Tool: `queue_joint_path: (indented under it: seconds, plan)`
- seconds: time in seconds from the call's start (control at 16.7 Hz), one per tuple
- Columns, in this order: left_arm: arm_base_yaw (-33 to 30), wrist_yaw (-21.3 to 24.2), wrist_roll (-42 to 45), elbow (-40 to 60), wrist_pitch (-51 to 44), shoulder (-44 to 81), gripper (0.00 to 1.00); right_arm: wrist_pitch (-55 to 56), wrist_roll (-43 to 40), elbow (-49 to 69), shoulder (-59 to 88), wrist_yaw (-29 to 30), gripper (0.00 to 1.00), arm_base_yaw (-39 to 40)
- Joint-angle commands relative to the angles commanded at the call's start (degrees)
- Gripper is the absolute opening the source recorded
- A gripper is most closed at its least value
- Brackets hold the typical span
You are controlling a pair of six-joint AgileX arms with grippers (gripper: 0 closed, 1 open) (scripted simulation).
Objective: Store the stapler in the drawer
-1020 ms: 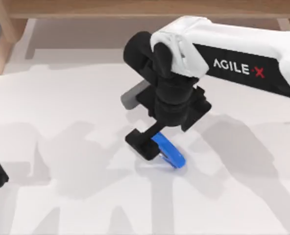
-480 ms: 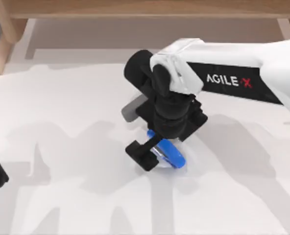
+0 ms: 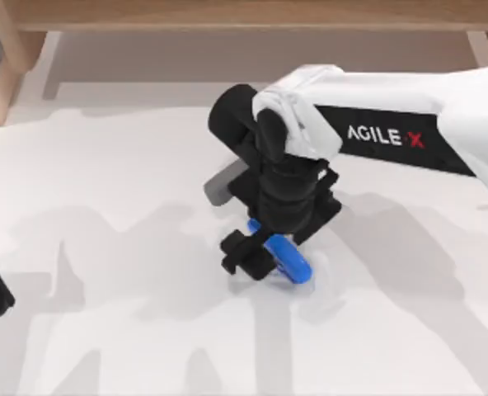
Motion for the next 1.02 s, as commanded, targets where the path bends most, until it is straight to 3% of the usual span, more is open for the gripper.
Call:
queue_joint_path:
  seconds: [0.3, 1.02]
  plan:
    - [0.00, 0.00, 0.00, 0.00, 0.00, 0.00, 1.00, 0.00, 0.00, 0.00, 0.00, 0.00, 0.02, 0.00]
    - [0.00, 0.00, 0.00, 0.00, 0.00, 0.00, 1.00, -2.08, -0.03, 1.45, -1.40, 0.12, 0.00, -0.15]
